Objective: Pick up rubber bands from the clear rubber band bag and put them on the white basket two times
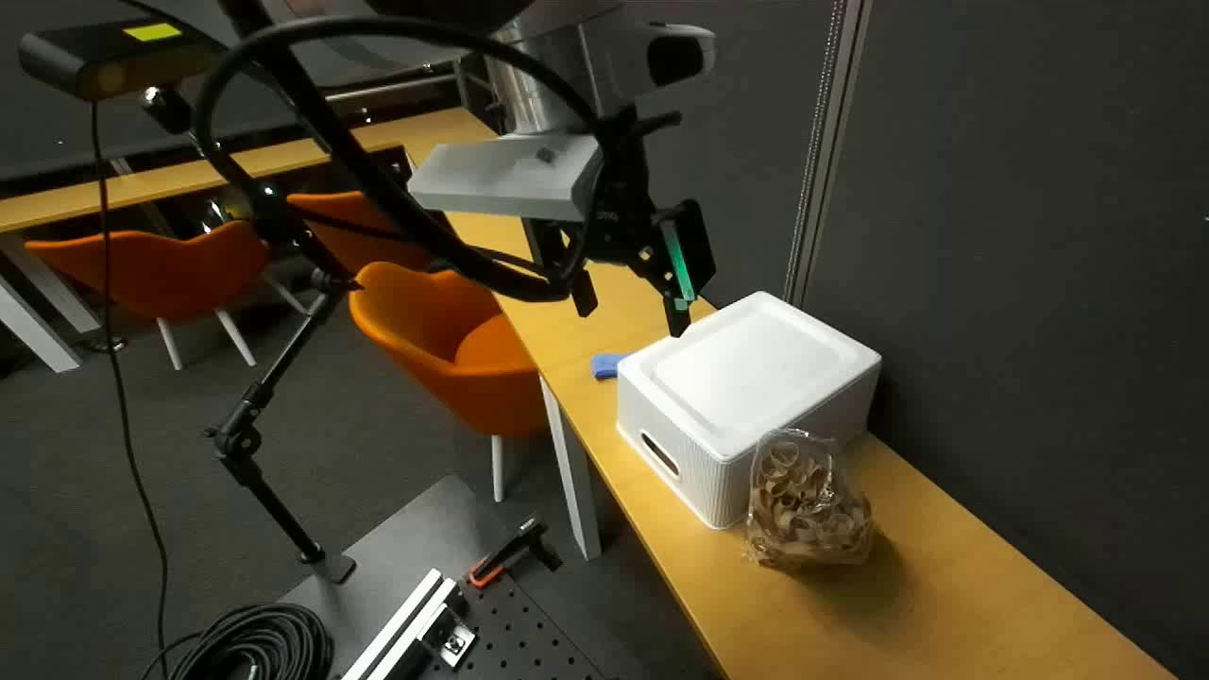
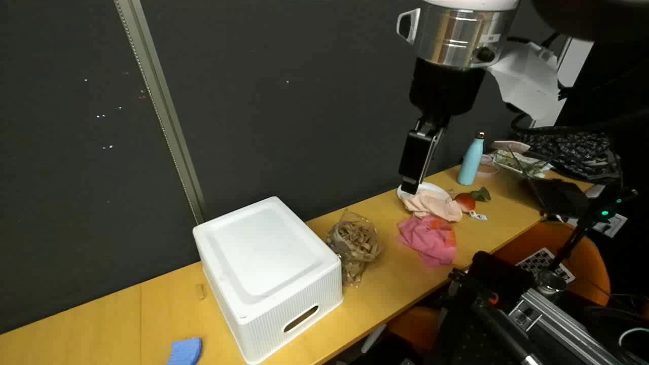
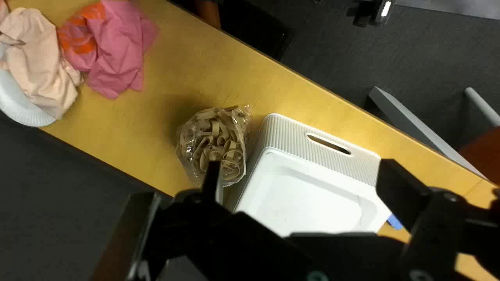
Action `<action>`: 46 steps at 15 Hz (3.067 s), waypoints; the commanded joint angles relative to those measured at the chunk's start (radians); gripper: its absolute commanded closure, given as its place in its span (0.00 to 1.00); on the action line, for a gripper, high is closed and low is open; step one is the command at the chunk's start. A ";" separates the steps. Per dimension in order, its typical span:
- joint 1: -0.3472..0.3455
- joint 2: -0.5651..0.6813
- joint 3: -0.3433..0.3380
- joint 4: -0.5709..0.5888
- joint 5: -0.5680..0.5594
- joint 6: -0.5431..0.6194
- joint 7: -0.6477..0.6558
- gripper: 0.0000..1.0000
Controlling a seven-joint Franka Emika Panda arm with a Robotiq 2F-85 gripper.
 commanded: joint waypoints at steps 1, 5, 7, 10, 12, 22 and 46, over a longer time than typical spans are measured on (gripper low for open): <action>0.011 0.001 -0.010 0.003 -0.004 -0.003 0.004 0.00; 0.011 0.001 -0.010 0.003 -0.004 -0.003 0.004 0.00; 0.011 0.001 -0.010 0.003 -0.004 -0.003 0.004 0.00; 0.011 0.001 -0.010 0.004 -0.004 -0.003 0.004 0.00; 0.011 0.001 -0.010 0.004 -0.004 -0.003 0.004 0.00; 0.010 -0.030 -0.039 -0.002 -0.061 0.239 -0.050 0.00; -0.067 0.456 -0.173 -0.023 0.066 0.644 -0.102 0.00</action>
